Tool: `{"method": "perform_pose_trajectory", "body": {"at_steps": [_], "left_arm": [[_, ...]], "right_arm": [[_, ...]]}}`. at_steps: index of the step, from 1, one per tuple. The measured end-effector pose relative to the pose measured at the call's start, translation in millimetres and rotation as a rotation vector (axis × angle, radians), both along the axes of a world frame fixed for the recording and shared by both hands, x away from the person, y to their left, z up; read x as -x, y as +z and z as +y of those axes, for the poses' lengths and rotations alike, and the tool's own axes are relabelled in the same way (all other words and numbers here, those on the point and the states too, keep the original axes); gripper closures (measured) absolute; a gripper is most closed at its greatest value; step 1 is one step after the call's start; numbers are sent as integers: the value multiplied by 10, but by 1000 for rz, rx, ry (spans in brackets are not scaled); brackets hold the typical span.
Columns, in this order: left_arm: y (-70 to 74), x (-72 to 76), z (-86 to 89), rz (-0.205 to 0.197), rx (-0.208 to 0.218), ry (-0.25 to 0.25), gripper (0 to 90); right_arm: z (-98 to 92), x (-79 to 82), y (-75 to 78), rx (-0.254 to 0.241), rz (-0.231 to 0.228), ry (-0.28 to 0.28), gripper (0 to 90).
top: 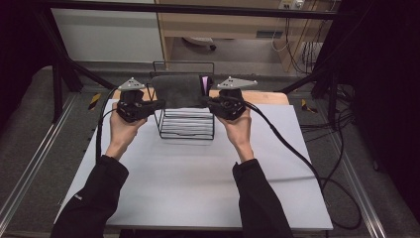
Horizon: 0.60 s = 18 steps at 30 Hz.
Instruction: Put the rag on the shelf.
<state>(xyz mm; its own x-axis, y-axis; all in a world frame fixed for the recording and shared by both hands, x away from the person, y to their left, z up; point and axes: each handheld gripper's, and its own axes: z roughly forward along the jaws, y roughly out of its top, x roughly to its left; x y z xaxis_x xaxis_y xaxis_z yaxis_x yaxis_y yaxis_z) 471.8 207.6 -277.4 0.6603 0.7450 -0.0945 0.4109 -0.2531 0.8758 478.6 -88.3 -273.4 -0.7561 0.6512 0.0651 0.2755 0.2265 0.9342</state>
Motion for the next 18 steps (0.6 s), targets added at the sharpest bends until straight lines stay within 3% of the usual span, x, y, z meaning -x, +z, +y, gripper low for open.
{"method": "perform_pose_trajectory", "body": {"at_steps": [4,6,10,14,18], "left_arm": [[63,66,43,-5,15,-9,783],[87,105,57,-16,6,-11,714],[102,165,86,-9,-19,-11,529],[52,236,144,10,-28,-20,354],[-52,312,255,5,-27,-24,258]], "right_arm": [[-66,82,83,-35,-9,22,691],[-111,121,134,-63,2,42,595],[-200,210,201,-59,-13,39,461],[-313,276,218,-77,0,41,289],[-452,328,195,-73,23,23,184]]}}
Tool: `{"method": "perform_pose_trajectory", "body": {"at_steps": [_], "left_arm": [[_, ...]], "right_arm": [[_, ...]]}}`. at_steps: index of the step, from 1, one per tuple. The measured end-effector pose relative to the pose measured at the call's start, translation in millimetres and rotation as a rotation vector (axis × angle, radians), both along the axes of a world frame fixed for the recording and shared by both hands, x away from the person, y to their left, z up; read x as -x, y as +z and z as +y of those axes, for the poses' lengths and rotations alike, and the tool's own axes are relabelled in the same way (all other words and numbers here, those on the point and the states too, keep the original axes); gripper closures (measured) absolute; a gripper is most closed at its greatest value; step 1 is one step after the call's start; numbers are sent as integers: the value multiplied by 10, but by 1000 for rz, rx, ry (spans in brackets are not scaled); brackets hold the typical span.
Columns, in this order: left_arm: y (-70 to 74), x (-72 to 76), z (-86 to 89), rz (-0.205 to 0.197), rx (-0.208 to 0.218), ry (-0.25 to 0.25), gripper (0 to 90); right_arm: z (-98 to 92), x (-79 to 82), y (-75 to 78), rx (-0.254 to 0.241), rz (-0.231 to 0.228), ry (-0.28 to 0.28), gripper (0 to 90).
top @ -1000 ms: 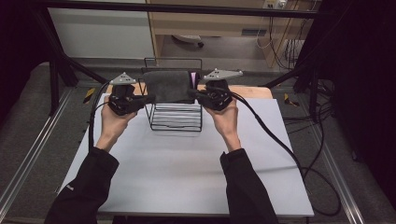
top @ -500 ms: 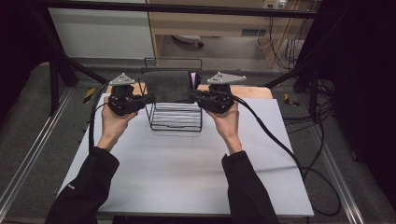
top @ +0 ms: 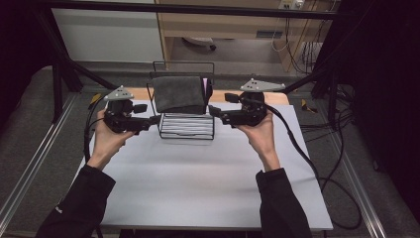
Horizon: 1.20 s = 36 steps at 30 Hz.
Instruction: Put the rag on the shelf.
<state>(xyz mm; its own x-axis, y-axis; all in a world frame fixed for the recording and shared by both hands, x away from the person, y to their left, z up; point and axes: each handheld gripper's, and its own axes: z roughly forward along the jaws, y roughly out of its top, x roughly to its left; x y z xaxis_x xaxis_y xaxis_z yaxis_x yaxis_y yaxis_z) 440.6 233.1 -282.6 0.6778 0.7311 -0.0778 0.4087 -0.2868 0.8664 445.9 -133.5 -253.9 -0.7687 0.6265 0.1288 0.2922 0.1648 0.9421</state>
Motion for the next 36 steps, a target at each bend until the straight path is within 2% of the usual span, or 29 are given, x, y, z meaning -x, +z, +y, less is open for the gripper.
{"method": "perform_pose_trajectory", "body": {"at_steps": [3,5,8,11,19,24,26,31,36], "left_arm": [[-118,61,88,3,5,-4,208],[-224,107,145,12,-9,-3,182],[-388,186,213,38,-20,-10,143],[-547,260,277,46,-39,7,86],[-913,421,436,54,-38,41,84],[-1123,520,509,52,-16,40,90],[-1198,556,524,61,-28,33,98],[-1363,632,582,88,-38,41,104],[-1444,682,625,98,-45,43,104]], "right_arm": [[-124,43,-68,5,20,-12,112],[-193,68,-118,7,24,-17,81],[-318,119,-229,10,40,-28,57],[-419,171,-365,8,64,-26,45],[-645,280,-837,31,110,-55,12],[-782,359,-1155,54,151,-48,6],[-831,398,-1265,71,165,-50,7],[-960,504,-1463,73,172,-63,7],[-1098,597,-1628,86,182,-53,6]]}}
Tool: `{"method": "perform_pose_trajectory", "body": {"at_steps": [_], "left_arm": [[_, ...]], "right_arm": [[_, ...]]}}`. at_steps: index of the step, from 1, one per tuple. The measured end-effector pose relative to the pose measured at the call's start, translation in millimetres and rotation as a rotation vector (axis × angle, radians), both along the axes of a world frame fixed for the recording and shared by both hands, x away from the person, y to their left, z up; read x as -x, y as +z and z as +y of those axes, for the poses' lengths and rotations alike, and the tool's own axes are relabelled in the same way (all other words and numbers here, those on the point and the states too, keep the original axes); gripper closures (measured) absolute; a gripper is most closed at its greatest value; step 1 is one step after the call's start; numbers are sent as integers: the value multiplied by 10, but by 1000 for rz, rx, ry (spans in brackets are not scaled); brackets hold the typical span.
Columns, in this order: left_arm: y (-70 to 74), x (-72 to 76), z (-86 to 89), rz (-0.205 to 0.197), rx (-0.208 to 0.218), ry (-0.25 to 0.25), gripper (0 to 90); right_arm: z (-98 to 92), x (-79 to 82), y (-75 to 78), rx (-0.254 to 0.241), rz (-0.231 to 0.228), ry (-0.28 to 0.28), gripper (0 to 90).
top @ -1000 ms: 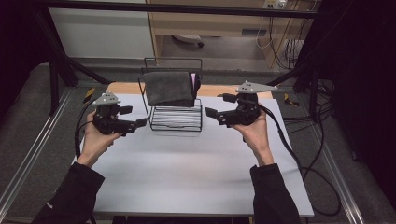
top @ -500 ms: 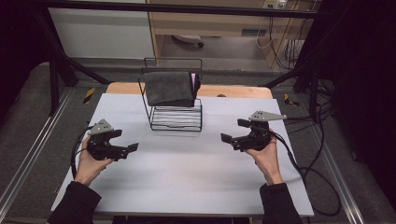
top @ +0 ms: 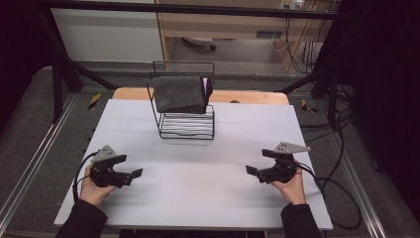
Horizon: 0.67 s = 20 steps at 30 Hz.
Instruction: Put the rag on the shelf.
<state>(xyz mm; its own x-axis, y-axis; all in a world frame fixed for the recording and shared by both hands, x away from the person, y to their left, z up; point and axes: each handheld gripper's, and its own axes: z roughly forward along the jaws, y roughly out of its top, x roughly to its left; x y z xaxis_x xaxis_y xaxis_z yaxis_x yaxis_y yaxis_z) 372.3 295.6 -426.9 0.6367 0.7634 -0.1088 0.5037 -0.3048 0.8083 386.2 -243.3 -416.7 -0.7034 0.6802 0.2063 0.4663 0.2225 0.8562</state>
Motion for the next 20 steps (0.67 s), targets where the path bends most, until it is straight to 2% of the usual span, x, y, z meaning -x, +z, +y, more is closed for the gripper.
{"method": "perform_pose_trajectory", "body": {"at_steps": [5,7,9,10,13,15,20], "left_arm": [[-56,38,20,5,-8,-4,105],[-83,55,24,11,-12,-4,104],[-109,72,29,14,-14,-15,105],[-120,82,24,14,-15,-16,105],[-134,97,18,13,-34,-23,107],[-149,100,20,13,-26,-17,107],[-186,103,39,24,-40,-11,108]], "right_arm": [[-140,81,-158,13,27,-16,6],[-192,118,-222,-1,30,-24,6],[-236,146,-288,-8,44,-32,6],[-253,154,-310,4,58,-30,6],[-276,173,-346,19,61,-35,6],[-277,191,-354,22,64,-35,6],[-265,220,-371,30,71,-28,6]]}}
